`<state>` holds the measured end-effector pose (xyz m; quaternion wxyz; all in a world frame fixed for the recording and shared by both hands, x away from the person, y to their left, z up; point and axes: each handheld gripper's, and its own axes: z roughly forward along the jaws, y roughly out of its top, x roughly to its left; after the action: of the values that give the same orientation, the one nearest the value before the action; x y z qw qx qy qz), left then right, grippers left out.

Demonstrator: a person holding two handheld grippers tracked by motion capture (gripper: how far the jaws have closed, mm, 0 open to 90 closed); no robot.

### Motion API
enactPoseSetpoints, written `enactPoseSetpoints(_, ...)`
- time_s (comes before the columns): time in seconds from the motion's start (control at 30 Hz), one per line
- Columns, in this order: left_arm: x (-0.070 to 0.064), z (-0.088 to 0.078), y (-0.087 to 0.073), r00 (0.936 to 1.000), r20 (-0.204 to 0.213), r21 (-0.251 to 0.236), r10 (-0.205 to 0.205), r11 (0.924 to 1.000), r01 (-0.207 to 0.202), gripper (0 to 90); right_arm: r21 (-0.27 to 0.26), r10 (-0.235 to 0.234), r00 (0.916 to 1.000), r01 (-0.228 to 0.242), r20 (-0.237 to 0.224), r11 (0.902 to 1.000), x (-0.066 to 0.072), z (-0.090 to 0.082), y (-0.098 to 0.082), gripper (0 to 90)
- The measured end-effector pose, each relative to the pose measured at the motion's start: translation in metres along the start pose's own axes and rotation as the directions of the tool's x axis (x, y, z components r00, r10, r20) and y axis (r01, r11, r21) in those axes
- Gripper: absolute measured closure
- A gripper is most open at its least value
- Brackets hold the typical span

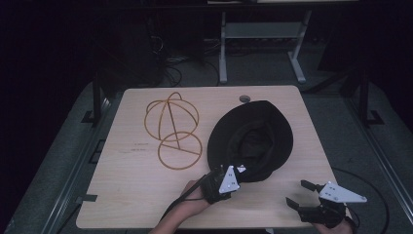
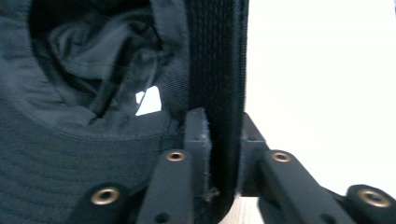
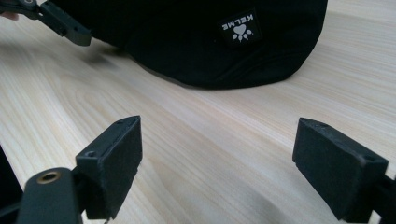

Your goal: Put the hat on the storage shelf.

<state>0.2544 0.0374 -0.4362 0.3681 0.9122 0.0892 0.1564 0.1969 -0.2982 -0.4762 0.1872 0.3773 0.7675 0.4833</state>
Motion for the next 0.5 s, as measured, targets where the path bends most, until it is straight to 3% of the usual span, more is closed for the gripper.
enactPoseSetpoints(0.07,0.005,-0.007,0.0,0.999,0.019,-0.045,-0.04,0.9981,0.041,84.7,-0.004,0.004,1.0,-0.004,-0.001,1.0,0.0,0.0,0.0,15.0)
enactPoseSetpoints(0.17,0.008,-0.012,0.0,0.9976,0.033,-0.073,-0.061,0.9954,0.063,85.1,-0.004,0.003,1.0,-0.003,0.001,1.0,-0.001,0.001,0.0,14.6)
enactPoseSetpoints(0.33,0.011,-0.023,-0.001,0.9911,0.077,-0.134,-0.109,0.9839,0.118,85.2,0.002,-0.03,0.9992,0.03,0.027,0.9995,0.001,0.004,0.005,14.3)
enactPoseSetpoints(0.5,0.014,-0.036,-0.003,0.9854,0.118,-0.187,-0.123,0.9717,0.144,85.2,-0.017,-0.014,0.9999,0.014,0.0,0.9998,-0.002,0.013,0.011,14.2)
